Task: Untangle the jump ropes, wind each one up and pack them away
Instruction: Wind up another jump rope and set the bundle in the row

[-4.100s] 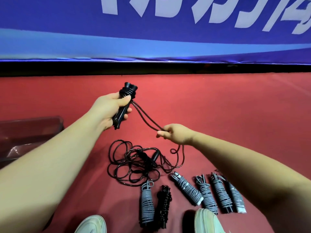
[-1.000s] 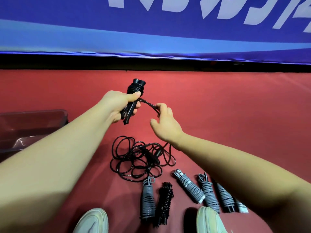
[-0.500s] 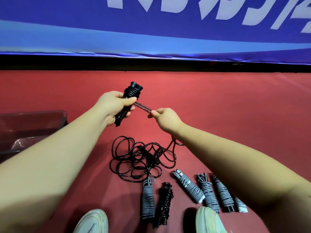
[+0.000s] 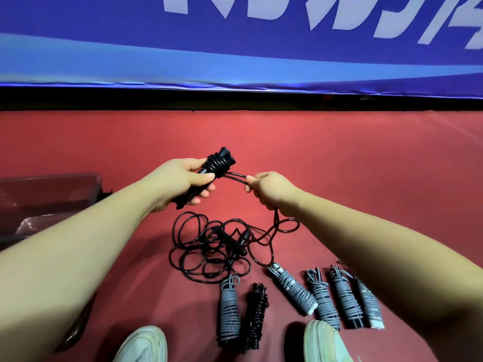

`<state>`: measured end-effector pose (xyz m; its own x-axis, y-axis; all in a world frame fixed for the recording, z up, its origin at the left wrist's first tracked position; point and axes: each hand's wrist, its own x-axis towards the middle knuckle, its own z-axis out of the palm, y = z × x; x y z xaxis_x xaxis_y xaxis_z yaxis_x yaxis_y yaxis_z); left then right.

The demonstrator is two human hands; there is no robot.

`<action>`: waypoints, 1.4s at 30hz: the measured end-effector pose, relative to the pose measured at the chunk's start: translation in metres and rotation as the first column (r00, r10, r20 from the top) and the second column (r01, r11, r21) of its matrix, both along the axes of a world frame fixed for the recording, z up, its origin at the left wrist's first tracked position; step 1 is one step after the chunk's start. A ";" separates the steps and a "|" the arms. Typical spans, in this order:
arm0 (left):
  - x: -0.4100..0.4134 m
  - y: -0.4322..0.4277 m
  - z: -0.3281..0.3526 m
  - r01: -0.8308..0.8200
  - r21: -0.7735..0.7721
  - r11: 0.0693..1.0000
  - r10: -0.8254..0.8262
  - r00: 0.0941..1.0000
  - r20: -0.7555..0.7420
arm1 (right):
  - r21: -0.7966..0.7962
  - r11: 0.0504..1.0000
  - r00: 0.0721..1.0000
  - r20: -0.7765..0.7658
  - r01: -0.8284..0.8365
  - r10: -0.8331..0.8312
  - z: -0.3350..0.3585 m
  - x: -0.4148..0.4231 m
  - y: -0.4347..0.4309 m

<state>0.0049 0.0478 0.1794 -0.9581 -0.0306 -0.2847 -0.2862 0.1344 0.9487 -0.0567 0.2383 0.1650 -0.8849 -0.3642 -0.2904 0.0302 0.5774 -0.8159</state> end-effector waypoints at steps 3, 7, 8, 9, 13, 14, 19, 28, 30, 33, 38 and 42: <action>0.001 -0.003 -0.006 0.050 -0.082 0.995 -0.051 0.999 -0.016 | -0.033 0.999 0.999 0.022 -0.033 0.034 0.003 0.002 0.008; -0.004 0.001 -0.007 0.013 -0.070 0.997 -0.021 0.994 -0.108 | -0.160 0.987 0.990 0.138 -0.009 0.032 -0.007 0.007 0.010; -0.006 0.003 -0.006 -0.028 -0.002 1.000 0.027 0.991 -0.130 | -0.209 0.978 0.986 0.163 0.006 0.028 -0.010 0.009 0.008; -0.008 0.007 -0.003 -0.074 0.059 0.996 0.082 0.987 -0.141 | -0.241 0.970 0.986 0.166 0.011 0.030 -0.013 0.012 0.005; -0.014 0.019 0.000 -0.231 0.151 0.961 0.252 0.958 -0.140 | -0.223 0.974 0.994 0.103 -0.022 0.046 -0.026 0.025 -0.011; -0.015 0.019 -0.002 -0.261 0.133 0.956 0.279 0.950 -0.141 | -0.197 0.980 0.995 0.093 -0.014 0.033 -0.027 0.026 -0.014; -0.015 0.001 -0.017 -0.309 -0.286 0.907 0.247 0.941 -0.233 | 0.065 0.987 0.987 -0.064 -0.145 0.149 -0.008 0.031 -0.020; -0.006 0.018 0.000 0.084 -0.747 0.659 -0.249 0.962 -0.111 | 0.266 0.951 0.945 -0.237 -0.160 0.225 0.056 0.028 -0.012; 0.002 0.021 0.004 0.180 -0.740 0.648 -0.327 0.943 -0.057 | 0.456 0.873 0.879 -0.329 -0.172 0.345 0.058 0.027 -0.008; 0.011 0.028 0.011 0.259 -0.737 0.624 -0.394 0.919 -0.011 | 0.528 0.833 0.786 -0.440 -0.165 0.434 0.066 0.023 -0.003; 0.014 0.031 0.017 0.320 -0.563 0.762 -0.382 0.924 0.008 | 0.547 0.797 0.714 -0.450 -0.255 0.537 0.074 0.009 -0.002; 0.015 0.029 0.024 0.388 -0.594 0.704 -0.467 0.884 0.023 | 0.356 0.841 0.836 -0.225 -0.408 0.501 0.064 0.005 0.010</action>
